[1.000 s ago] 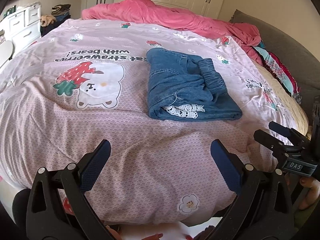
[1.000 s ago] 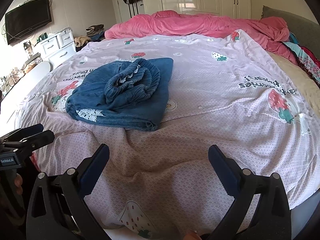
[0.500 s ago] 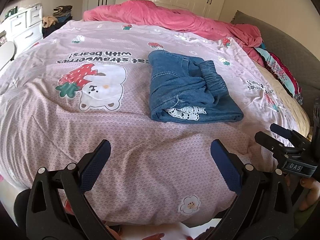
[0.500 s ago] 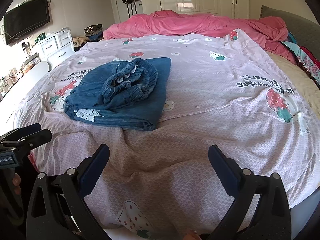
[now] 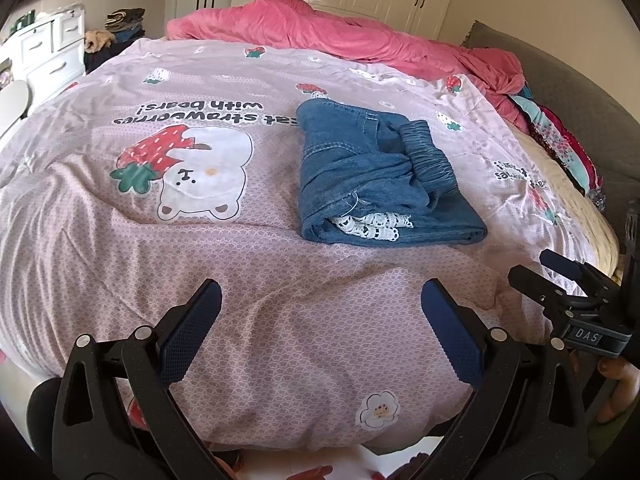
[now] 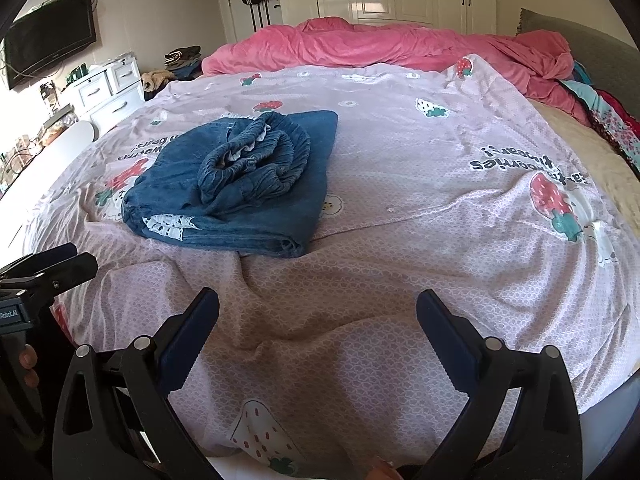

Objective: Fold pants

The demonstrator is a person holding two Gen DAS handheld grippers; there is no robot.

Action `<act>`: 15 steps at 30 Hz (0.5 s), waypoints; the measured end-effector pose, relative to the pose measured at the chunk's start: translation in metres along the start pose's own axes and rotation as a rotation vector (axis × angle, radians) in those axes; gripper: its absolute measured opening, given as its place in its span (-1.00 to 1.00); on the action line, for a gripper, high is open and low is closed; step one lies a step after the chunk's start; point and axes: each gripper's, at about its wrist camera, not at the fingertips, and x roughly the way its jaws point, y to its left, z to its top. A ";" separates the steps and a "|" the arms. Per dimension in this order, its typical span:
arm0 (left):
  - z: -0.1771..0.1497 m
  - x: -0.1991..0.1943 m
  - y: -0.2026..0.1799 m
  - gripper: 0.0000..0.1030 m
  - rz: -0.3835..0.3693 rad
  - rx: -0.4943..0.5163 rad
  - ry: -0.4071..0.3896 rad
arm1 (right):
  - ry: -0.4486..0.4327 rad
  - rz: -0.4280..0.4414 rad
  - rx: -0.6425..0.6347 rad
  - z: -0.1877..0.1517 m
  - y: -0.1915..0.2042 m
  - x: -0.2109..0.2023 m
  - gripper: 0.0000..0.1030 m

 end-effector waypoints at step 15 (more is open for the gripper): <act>0.000 0.003 0.005 0.82 0.034 -0.012 0.018 | 0.010 -0.010 0.003 0.000 -0.001 0.002 0.92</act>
